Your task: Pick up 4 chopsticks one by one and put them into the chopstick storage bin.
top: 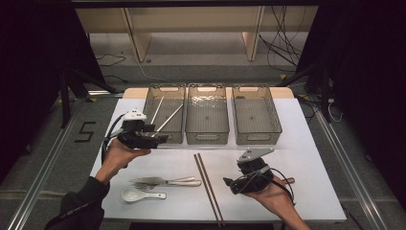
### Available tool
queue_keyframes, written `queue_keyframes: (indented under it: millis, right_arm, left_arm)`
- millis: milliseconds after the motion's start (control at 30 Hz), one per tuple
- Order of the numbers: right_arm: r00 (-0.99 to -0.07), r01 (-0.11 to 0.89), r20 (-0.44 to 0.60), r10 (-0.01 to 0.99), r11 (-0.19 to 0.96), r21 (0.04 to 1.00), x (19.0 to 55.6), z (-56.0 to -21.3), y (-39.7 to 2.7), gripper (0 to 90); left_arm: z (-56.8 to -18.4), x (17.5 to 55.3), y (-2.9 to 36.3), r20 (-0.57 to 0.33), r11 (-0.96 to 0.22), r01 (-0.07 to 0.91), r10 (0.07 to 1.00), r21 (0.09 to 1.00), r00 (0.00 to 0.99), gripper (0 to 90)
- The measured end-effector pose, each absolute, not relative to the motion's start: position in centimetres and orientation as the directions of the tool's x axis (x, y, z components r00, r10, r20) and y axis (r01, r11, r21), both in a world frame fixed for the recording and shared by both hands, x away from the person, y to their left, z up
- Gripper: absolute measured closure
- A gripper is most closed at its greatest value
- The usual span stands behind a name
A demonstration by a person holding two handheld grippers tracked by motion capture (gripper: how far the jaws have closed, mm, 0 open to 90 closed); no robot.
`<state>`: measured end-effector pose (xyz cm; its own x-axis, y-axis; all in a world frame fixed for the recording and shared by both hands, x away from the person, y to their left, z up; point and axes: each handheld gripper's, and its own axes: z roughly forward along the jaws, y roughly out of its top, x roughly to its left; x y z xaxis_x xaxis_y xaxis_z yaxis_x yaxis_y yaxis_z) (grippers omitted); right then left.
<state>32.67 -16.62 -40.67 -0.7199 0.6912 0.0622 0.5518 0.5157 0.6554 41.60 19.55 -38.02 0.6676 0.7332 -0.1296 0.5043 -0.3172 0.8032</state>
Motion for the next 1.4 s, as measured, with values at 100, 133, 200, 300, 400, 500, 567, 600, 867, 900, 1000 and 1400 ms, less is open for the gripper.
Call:
queue_keyframes:
  millis: [100, 133, 200, 300, 400, 500, 567, 600, 867, 900, 1000, 1400]
  right_arm:
    - [-0.726, 0.561, 0.061, 0.685, 0.538, 0.630, 32.9, -41.0, -16.0, 29.9]
    - [-0.729, 0.562, 0.059, 0.682, 0.547, 0.621, 32.9, -41.1, -15.8, 29.9]
    - [-0.734, 0.566, 0.056, 0.676, 0.565, 0.600, 33.0, -41.3, -15.4, 30.0]
    - [-0.743, 0.561, 0.033, 0.669, 0.596, 0.575, 33.1, -41.5, -14.7, 30.5]
    - [-0.753, 0.562, 0.032, 0.658, 0.616, 0.552, 33.3, -41.8, -14.0, 31.7]
    - [-0.762, 0.562, 0.028, 0.647, 0.640, 0.524, 33.5, -42.1, -13.3, 32.4]
    - [-0.769, 0.559, 0.023, 0.639, 0.655, 0.508, 33.6, -42.3, -12.9, 32.6]
    - [-0.773, 0.557, 0.018, 0.635, 0.664, 0.499, 33.6, -42.4, -12.6, 32.6]
    - [-0.784, 0.564, 0.017, 0.620, 0.701, 0.437, 34.3, -43.2, -11.1, 33.3]
    - [-0.787, 0.562, 0.015, 0.616, 0.707, 0.429, 34.3, -43.4, -10.9, 33.6]
    - [-0.796, 0.556, 0.003, 0.605, 0.730, 0.397, 34.5, -43.8, -10.4, 35.2]
    - [-0.806, 0.565, 0.020, 0.592, 0.758, 0.325, 35.0, -44.9, -9.2, 38.0]
  left_arm:
    - [-38.3, 40.9, 19.5, -0.120, -0.317, 0.493, 0.733, 0.810, 0.670, 26.4]
    - [-38.4, 40.6, 19.5, -0.119, -0.323, 0.491, 0.729, 0.809, 0.675, 26.4]
    - [-38.7, 40.2, 19.4, -0.107, -0.330, 0.483, 0.728, 0.811, 0.677, 25.8]
    - [-39.1, 39.6, 19.3, -0.098, -0.334, 0.477, 0.729, 0.813, 0.677, 25.1]
    - [-39.1, 39.1, 19.5, -0.102, -0.326, 0.478, 0.731, 0.816, 0.674, 24.2]
    - [-39.2, 38.5, 19.7, -0.102, -0.321, 0.473, 0.732, 0.821, 0.674, 23.9]
    - [-39.3, 38.1, 19.7, -0.103, -0.319, 0.474, 0.733, 0.821, 0.672, 23.9]
    - [-39.4, 38.0, 19.7, -0.105, -0.317, 0.473, 0.732, 0.822, 0.673, 23.8]
    - [-39.8, 37.2, 19.9, -0.119, -0.306, 0.473, 0.726, 0.826, 0.677, 21.6]
    - [-39.9, 37.1, 19.9, -0.129, -0.300, 0.477, 0.723, 0.826, 0.678, 20.8]
    - [-40.0, 36.7, 19.8, -0.112, -0.318, 0.462, 0.713, 0.828, 0.692, 20.0]
    - [-40.1, 35.6, 19.9, -0.103, -0.307, 0.430, 0.702, 0.849, 0.704, 18.7]
